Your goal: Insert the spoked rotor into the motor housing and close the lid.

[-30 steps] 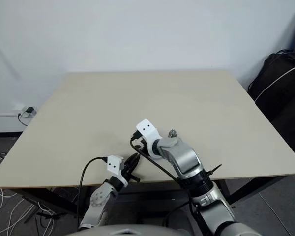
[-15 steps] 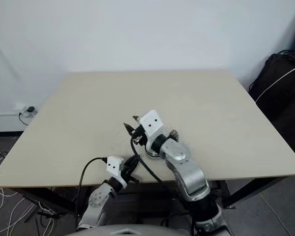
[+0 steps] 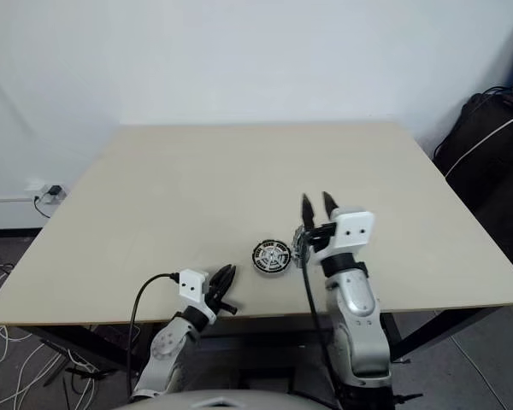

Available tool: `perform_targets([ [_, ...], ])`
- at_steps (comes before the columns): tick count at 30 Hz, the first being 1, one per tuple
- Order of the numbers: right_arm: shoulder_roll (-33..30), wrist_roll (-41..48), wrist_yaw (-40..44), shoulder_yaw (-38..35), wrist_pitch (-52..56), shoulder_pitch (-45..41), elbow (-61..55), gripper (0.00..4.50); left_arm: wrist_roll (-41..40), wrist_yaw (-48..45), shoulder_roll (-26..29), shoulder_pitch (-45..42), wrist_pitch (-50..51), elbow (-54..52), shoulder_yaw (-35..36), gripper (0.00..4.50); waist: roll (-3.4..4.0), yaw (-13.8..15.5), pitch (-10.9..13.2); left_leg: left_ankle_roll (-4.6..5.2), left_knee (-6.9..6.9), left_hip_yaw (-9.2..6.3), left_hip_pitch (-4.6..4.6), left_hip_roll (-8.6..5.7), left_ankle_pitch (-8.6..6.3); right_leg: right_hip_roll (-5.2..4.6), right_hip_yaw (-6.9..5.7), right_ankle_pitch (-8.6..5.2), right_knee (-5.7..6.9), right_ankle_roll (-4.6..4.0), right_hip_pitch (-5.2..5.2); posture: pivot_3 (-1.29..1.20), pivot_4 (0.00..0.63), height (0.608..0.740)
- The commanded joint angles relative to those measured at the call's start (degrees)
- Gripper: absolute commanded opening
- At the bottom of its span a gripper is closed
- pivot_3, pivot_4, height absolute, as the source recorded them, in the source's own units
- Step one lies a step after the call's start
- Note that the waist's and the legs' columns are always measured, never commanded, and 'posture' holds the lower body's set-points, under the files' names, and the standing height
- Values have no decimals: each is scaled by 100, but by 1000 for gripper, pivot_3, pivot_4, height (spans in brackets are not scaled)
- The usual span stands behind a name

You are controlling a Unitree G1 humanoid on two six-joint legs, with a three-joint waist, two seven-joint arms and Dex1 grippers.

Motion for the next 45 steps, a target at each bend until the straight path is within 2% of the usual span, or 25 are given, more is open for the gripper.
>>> perform_targets([
  [1,12,-199,-554,-440,128,-37,146,1848,30,17,-7,-130,-87,-156,9,503,0,0,0,1,0,1,0,0,0,0,0,0,0,0,0,0,0,740],
  [3,-8,-313,-790,-607,321,-3,312,1374,37,35,-3,-150,-82,-140,15,503,2,9,-1,6,0,1,0,0,4,0,0,-1,0,-2,1,0,0,740],
  [7,-149,-514,-880,-616,740,188,679,53,59,90,3,-153,-60,-139,26,503,3,14,-1,25,-1,5,0,0,14,0,4,-2,0,-3,2,0,0,740],
  [10,-170,-529,-876,-559,1015,249,801,18,65,113,16,-144,-45,-148,37,503,17,5,7,25,-3,6,-1,1,14,0,6,-4,2,-6,7,0,0,740],
  [14,-404,-481,-454,-156,1904,322,771,18,70,140,28,-120,-32,-170,35,503,19,-1,9,26,-2,8,1,3,14,0,7,-5,5,-8,6,0,0,740],
  [19,-627,131,390,191,2519,350,318,18,68,166,23,-90,9,-184,9,503,20,-6,14,27,-2,9,-1,3,14,0,6,-5,3,-7,7,0,0,740],
  [24,-799,350,694,326,2790,248,69,18,68,160,13,-87,32,-179,-11,503,11,-1,20,29,-1,6,-1,3,13,-2,2,-4,-4,-3,6,0,0,740],
  [35,-840,540,976,577,2770,-132,150,18,74,162,29,-81,70,-178,-10,503,3,-7,26,28,-2,6,-1,4,12,-2,2,-3,-4,-2,4,0,0,740],
  [45,-740,398,1235,1066,2493,-871,1398,18,78,156,54,-72,91,-210,-12,503,1,-16,27,28,-1,5,0,3,13,0,0,-2,-4,-1,2,0,0,740],
])
